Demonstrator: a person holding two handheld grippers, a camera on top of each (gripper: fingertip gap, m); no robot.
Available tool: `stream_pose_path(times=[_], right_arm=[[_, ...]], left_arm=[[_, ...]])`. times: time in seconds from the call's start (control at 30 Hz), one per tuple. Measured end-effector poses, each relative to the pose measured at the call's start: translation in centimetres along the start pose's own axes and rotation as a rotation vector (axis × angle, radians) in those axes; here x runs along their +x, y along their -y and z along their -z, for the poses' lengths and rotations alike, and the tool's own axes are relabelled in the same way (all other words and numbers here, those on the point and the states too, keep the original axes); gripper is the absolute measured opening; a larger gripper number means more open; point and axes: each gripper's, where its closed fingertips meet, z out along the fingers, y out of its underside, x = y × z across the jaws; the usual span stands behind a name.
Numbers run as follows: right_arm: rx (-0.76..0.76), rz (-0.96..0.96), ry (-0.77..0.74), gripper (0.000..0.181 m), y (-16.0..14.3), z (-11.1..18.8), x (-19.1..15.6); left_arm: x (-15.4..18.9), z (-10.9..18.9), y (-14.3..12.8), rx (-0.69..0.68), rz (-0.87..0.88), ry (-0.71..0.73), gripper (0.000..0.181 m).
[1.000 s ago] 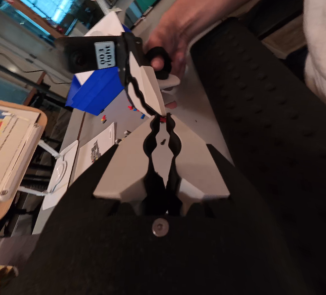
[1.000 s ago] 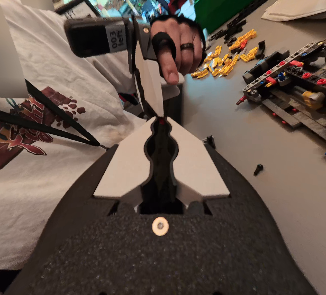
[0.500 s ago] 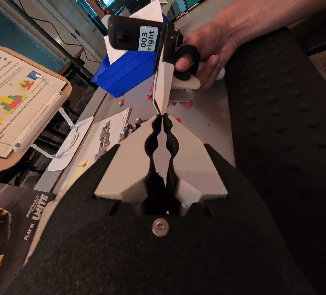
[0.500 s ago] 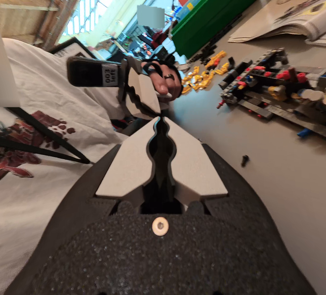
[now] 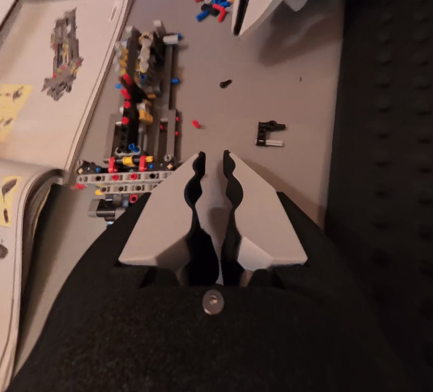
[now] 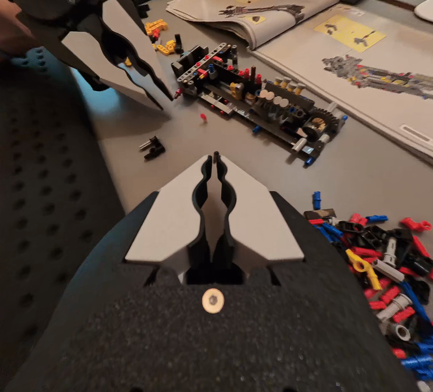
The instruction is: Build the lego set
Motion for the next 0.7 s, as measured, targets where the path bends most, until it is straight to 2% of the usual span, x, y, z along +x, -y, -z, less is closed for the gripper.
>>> stream_pose_path(times=[0.1,0.27,0.43,0.63,0.7], right_arm=[[0.012,0.006,-0.032,0.002,0.3,-0.1,0.6],[0.035,-0.008,-0.033,0.002,0.5,0.2,0.9],[0.036,-0.001,-0.03,0.002,0.5,0.3,0.8],[0.035,0.024,-0.014,0.002,0.5,0.3,0.3],[0.031,0.026,-0.009,0.002,0.4,0.3,0.2]], left_arm=[[-0.7,-0.5,-0.4,-0.029,0.054,0.036,0.017],[-1.3,-1.5,0.8,-0.044,0.033,0.113,0.02],[-1.9,-3.1,1.2,-0.115,0.055,0.177,0.02],[-2.4,-3.9,1.8,-0.138,0.106,0.152,0.021],[-2.5,-3.9,1.9,-0.154,0.099,0.153,0.014]])
